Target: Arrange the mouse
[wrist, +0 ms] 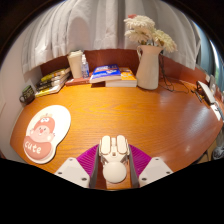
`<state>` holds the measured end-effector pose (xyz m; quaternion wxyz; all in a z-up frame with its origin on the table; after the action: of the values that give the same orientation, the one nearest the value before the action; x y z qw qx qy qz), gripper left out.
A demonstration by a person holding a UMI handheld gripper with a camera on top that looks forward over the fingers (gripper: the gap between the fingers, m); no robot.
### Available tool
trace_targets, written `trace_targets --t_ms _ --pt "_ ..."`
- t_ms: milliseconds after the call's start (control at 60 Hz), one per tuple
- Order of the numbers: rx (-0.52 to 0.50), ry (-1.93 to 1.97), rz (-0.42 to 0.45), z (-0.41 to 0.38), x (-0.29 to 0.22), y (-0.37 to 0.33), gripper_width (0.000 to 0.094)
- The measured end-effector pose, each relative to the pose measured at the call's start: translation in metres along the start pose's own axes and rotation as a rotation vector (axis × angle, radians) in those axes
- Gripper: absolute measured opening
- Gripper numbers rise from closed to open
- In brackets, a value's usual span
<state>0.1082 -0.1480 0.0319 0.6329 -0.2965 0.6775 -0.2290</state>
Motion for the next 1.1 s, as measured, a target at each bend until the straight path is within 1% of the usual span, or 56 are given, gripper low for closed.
trace_targets --t_ms 50,150,267,333,417,517,600,683,783,817,900,967,1100 --pt "0.012 0.008 -0.003 -0.003 0.0 0.0 0.0473" --pt "0.025 0.014 -0.025 -0.004 0.0 0.001 0.0388" --pt "0.022 0.049 -0.07 -0.004 -0.004 0.0 0.0386" --pt "0.049 0.065 -0.075 -0.001 -0.017 -0.005 0.0387" --pt "0.1 0.084 -0.017 0.004 -0.055 -0.021 0.0388" --pt "0.134 0.094 0.091 -0.007 -0.119 -0.046 0.0387" --pt "0.149 0.068 0.189 -0.032 -0.171 -0.064 0.0388" --pt "0.131 0.051 0.256 -0.066 -0.215 -0.078 0.0388" --pt "0.068 0.035 0.291 -0.118 -0.24 -0.076 0.039" --pt "0.052 0.021 0.29 -0.136 -0.24 -0.07 0.0387" --pt "0.026 -0.003 0.241 -0.174 -0.227 -0.043 0.0388" --pt "-0.01 -0.01 0.184 -0.199 -0.2 -0.015 0.0387" --pt "-0.027 -0.023 0.043 -0.226 -0.138 0.042 0.0385"
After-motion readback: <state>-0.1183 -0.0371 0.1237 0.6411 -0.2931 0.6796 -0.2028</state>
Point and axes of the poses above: the point between the fingertips, and its own axes, seen from behind it with the camera up: z to the right, x down, y forward, the way the camera looks, the point moved 7 cm from there along -y, backward, against the way the camera looks, and after that the axes turned 7 degrees about -x, right-handed, at the moved point
